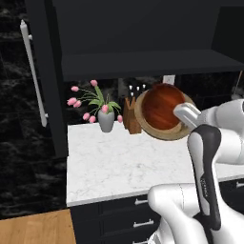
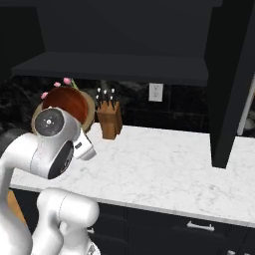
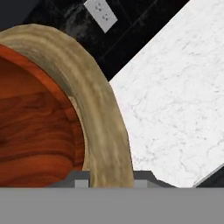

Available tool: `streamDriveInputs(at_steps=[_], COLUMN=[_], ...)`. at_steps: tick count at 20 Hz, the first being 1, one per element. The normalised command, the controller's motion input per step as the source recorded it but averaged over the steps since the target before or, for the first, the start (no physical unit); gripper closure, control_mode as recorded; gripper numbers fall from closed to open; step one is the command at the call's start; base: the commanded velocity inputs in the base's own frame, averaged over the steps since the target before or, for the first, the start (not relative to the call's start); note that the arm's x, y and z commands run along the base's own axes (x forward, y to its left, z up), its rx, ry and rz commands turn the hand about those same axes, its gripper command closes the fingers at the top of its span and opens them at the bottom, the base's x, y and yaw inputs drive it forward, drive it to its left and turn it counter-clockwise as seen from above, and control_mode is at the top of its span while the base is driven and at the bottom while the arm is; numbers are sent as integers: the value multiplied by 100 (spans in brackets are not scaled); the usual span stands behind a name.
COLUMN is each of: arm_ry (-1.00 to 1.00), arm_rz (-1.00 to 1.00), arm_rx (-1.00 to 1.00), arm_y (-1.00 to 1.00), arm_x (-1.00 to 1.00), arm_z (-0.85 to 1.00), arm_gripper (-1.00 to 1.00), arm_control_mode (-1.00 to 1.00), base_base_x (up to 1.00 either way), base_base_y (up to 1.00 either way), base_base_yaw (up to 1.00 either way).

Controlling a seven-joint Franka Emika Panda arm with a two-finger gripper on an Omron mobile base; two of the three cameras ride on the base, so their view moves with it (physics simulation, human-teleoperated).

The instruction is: Pick up the bowls on the counter and stack them on top of one another in the open cabinet. Place the smaller bowl on top of the larger bowl.

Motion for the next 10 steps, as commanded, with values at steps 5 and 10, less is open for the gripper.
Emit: streamDriveInputs(at_steps=[5,10], arm_ry=[-16,-2], arm_rz=[-8,-10], arm_rx=[12,9], arm_y=[-25,-16], arm_x=[1,58], arm_z=[100,97], arm_gripper=[100,100], arm_control_mode=[-100,-100], base_base_x=[0,0], base_base_y=[0,0], base_base_yaw=[0,0])
